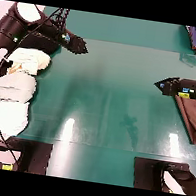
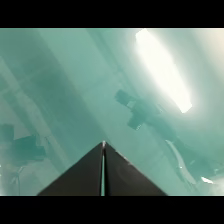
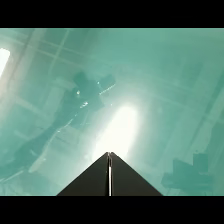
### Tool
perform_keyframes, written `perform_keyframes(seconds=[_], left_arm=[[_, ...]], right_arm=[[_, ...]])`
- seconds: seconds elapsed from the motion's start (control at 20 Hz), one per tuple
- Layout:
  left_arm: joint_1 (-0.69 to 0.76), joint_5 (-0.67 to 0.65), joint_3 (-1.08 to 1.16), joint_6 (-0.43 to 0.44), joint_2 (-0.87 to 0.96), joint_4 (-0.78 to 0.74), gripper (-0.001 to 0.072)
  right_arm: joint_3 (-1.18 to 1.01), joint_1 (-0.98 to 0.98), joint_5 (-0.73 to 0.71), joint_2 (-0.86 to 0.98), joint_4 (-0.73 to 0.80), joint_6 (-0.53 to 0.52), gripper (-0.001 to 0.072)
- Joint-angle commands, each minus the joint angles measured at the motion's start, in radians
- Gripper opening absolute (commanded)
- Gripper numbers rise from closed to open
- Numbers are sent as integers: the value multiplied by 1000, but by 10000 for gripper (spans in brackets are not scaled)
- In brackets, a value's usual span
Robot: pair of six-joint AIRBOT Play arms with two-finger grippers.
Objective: Fold the shirts.
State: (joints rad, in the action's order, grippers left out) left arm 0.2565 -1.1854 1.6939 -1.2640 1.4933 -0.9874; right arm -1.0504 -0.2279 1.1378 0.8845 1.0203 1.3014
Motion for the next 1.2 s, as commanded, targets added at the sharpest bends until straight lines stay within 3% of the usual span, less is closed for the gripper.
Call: perform_keyframes(seconds=[0.0, 0.8, 0.95, 1.15], left_arm=[[0, 0, 0, 0, 0, 0, 27], [0, 0, 0, 0, 0, 1, 27], [0, 81, 0, -22, 0, 4, 27], [0, 91, 0, -18, 0, -21, 29]], right_arm=[[-1, -1, 3, -1, 0, 0, 18], [-1, -1, 18, -1, 0, 0, 17], [-1, -1, 16, 0, 0, 0, 17], [-1, -1, 14, 0, -1, 0, 18]])
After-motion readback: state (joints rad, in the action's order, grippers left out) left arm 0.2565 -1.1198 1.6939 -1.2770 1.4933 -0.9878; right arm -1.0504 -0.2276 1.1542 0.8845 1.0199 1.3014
